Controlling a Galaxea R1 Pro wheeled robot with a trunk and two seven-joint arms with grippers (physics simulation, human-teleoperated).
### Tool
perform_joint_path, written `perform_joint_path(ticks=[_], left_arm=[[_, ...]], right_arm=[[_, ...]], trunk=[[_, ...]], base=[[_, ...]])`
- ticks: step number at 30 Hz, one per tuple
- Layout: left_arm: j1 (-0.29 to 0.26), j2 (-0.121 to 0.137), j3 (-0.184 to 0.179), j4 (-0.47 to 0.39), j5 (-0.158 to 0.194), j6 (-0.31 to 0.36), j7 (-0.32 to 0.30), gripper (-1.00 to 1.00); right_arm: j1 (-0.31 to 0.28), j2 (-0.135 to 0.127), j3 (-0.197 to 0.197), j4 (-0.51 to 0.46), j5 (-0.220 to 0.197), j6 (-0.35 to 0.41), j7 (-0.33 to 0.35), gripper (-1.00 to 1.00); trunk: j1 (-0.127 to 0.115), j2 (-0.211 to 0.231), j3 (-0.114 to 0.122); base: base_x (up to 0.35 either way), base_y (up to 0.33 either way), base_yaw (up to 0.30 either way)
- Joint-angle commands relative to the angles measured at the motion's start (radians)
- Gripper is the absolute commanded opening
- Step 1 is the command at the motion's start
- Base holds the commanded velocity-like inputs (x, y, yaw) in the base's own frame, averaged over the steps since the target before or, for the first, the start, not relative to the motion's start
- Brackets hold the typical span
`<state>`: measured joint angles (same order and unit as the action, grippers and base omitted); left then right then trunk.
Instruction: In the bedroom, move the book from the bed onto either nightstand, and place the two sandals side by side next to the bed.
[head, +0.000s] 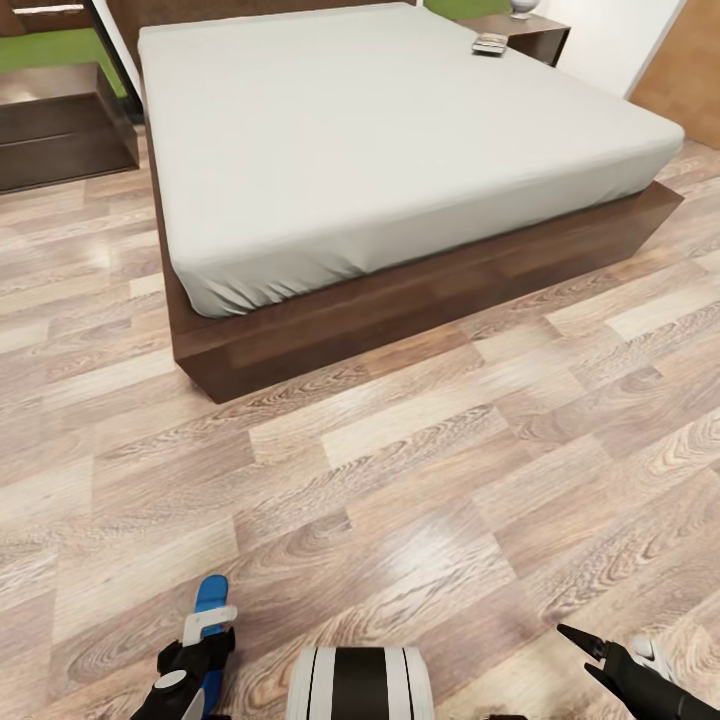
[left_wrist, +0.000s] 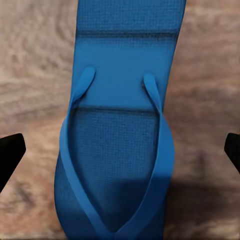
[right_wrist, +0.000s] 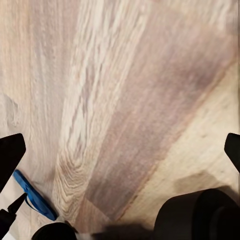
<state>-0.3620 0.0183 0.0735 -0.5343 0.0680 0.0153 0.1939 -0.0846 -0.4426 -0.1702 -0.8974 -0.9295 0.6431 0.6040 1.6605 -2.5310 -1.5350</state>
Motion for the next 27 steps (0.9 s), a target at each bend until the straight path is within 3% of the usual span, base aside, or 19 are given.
perform_joint_path(ticks=[1, 16, 27], left_arm=[[0.0, 0.0, -0.001, -0.001, 0.007, 0.002, 0.002, 1.0], [0.0, 0.0, -0.001, -0.001, 0.007, 0.002, 0.002, 1.0], [0.0, 0.0, -0.001, -0.001, 0.007, 0.002, 0.002, 1.0]], right_arm=[[0.0, 0.0, -0.002, 0.0, -0.005, 0.007, 0.0, 1.0], [-0.001, 0.0, -0.002, 0.0, -0.005, 0.007, 0.0, 1.0], [0.0, -0.001, -0.003, 0.0, -0.005, 0.007, 0.0, 1.0]], trunk=[[0.0, 0.0, -0.005], [0.007, -0.004, -0.063], [0.007, -0.004, -0.063]], base=[[0.0, 0.0, 0.0], [0.0, 0.0, 0.0], [0.0, 0.0, 0.0]])
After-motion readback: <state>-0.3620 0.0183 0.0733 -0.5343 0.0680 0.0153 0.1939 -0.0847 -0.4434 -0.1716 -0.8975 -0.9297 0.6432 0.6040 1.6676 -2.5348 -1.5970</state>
